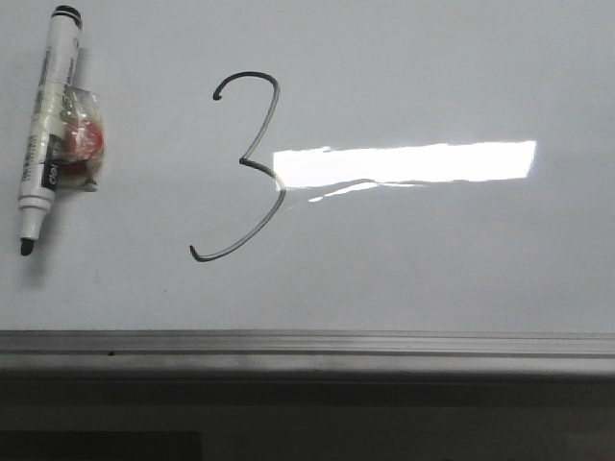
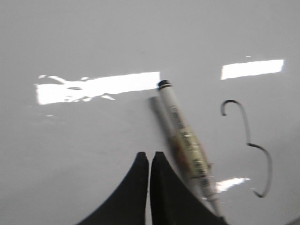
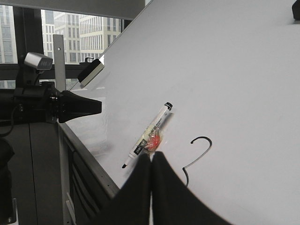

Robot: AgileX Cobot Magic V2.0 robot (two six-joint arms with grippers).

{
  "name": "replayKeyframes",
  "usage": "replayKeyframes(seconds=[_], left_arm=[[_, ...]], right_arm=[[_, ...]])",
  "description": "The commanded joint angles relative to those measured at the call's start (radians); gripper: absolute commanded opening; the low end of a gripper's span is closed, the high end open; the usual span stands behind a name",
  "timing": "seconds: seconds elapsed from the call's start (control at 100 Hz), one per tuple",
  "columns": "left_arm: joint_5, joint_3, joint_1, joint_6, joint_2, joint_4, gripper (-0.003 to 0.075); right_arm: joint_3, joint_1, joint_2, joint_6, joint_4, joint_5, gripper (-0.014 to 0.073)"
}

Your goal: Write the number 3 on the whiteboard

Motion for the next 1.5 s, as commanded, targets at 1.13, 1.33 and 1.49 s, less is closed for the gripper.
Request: replayKeyframes(seconds=[1.13, 1.33, 1.49], left_arm=[[0.295, 0.167, 0.417, -0.037, -0.256, 0.01, -0.002], [0.295, 0.167, 0.417, -0.037, -0.256, 0.01, -0.002], [0.295, 0.167, 0.417, -0.037, -0.256, 0.01, -0.002]], right_arm=[[-0.026, -0.006, 0.005, -0.008, -0.007, -0.085, -0.0064], [-0.026, -0.006, 0.005, -0.008, -0.007, -0.085, -0.0064], [-0.026, -0.006, 0.005, -0.008, -0.007, -0.085, -0.0064]])
